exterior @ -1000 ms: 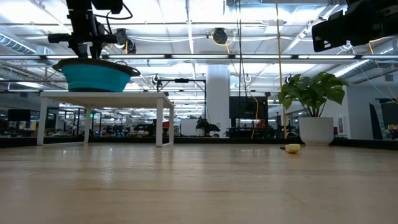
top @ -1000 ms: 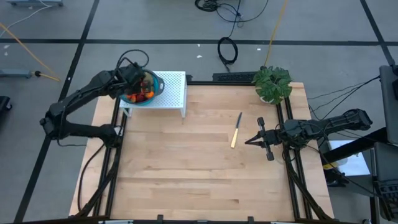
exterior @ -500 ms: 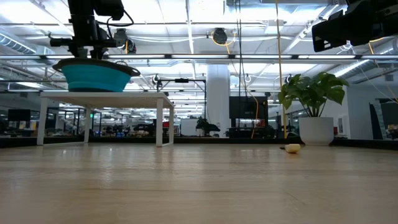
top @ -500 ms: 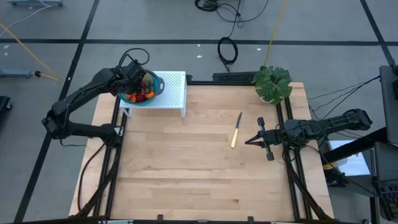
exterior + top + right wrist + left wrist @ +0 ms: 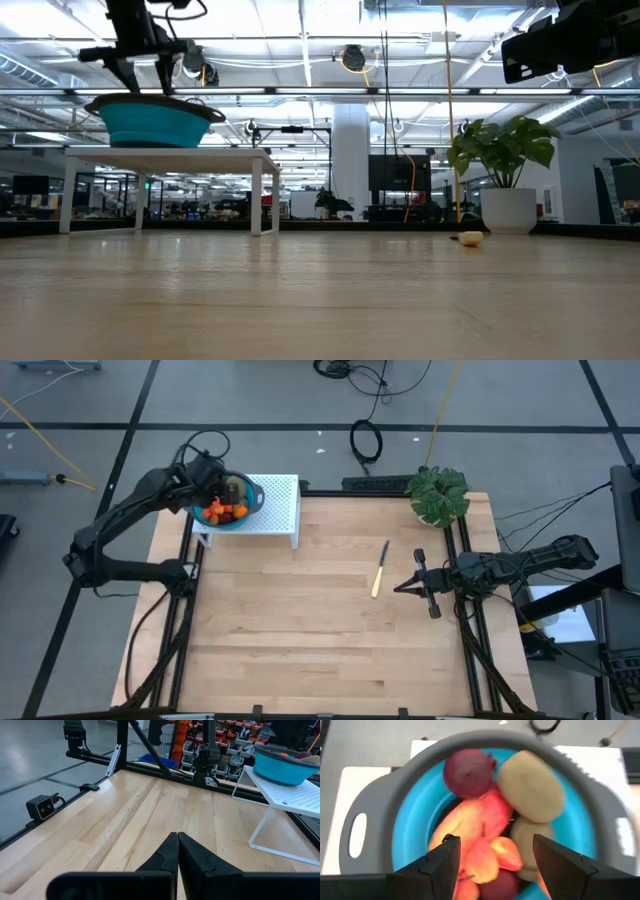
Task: Pick & Place Fruit
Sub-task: Put the yellow knife on the shelf
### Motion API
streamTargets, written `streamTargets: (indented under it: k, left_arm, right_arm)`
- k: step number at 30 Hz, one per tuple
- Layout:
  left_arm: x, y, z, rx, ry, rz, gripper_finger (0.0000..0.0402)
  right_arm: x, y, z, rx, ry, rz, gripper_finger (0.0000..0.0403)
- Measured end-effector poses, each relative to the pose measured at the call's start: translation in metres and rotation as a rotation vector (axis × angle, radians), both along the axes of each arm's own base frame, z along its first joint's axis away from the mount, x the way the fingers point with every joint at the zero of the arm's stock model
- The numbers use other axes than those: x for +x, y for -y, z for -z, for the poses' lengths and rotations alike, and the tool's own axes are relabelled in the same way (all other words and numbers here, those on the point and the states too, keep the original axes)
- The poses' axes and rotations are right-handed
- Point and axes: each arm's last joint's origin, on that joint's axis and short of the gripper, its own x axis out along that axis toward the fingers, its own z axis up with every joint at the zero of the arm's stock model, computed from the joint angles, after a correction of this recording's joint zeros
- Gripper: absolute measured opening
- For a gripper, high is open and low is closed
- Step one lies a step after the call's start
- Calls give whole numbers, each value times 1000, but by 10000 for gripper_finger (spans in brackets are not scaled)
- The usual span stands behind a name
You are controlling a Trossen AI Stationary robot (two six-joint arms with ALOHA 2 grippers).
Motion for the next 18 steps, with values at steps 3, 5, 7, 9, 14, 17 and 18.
streamTargets:
  k: [3, 5, 7, 9, 14, 17, 18]
  left_arm:
    - [2, 8, -12, 25, 58, 15, 245]
    - [6, 14, -20, 41, 88, 43, 241]
    - [11, 20, -26, 57, 117, 79, 236]
    - [17, 25, -33, 84, 158, 121, 229]
    - [34, 36, -44, 152, 282, 219, 210]
    - [43, 44, -49, 183, 339, 282, 193]
    - [46, 47, -50, 193, 358, 301, 187]
  right_arm:
    - [0, 0, 0, -1, 1, 0, 0]
    - [0, 0, 0, -6, 1, 0, 0]
    - [0, 0, 0, -9, 2, 0, 0]
    - [0, 0, 0, -9, 2, 0, 0]
    - [0, 0, 0, -4, 0, 0, 0]
    - [0, 0, 1, -3, -6, 0, 0]
    - [0, 0, 1, -3, -7, 0, 0]
